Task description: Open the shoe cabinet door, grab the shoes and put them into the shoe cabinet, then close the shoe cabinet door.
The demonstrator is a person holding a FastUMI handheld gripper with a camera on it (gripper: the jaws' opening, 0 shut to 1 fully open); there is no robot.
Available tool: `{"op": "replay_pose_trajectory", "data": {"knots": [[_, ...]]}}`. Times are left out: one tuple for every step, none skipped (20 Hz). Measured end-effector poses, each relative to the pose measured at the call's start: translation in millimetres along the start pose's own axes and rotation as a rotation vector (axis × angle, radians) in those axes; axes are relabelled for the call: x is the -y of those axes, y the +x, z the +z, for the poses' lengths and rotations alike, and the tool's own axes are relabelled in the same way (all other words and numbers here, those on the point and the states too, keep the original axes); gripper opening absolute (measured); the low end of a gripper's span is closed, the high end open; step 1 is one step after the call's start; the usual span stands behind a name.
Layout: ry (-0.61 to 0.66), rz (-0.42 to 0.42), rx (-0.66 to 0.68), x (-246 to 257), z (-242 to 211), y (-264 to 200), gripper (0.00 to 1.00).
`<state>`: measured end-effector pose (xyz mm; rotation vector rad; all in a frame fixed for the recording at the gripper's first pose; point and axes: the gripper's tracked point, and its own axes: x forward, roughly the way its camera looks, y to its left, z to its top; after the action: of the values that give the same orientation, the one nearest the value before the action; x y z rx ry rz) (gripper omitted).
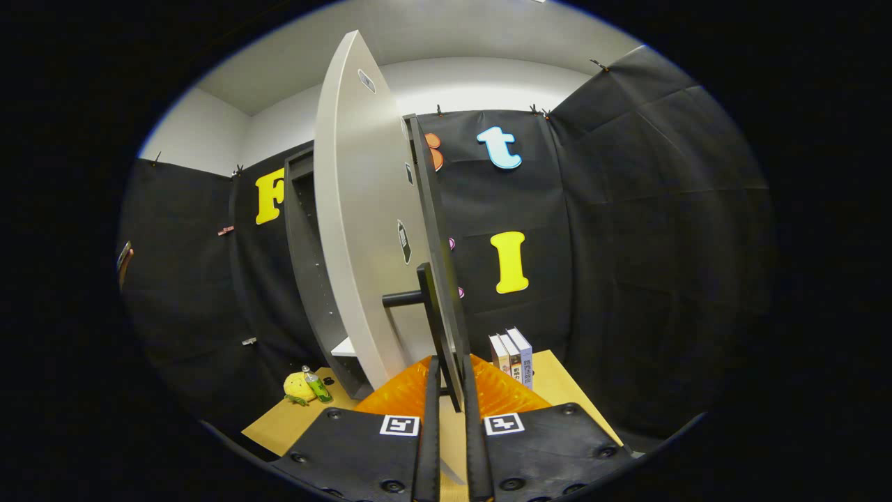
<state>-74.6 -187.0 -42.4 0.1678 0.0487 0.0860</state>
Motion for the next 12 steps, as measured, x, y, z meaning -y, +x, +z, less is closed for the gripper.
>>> {"op": "replay_pose_trajectory", "data": {"knots": [[-0.016,-0.028,0.007,3,2,-8,0.21],[-0.018,-0.037,0.02,1,5,-17,0.22],[-0.012,-0.05,0.036,1,10,-27,0.24],[-0.007,-0.066,0.047,0,11,-35,0.35],[-0.006,-0.072,0.053,-4,13,-44,0.4],[-0.009,-0.07,0.054,-10,11,-53,0.55],[-0.021,-0.072,0.053,-18,10,-59,0.7],[-0.024,-0.064,0.056,-25,11,-66,0.85],[-0.027,-0.062,0.059,-34,11,-67,0.99],[-0.02,-0.054,0.054,-44,8,-72,0.96],[-0.021,-0.034,0.042,-60,3,-74,0.97],[-0.023,-0.023,0.028,-70,-4,-74,0.97]]}}
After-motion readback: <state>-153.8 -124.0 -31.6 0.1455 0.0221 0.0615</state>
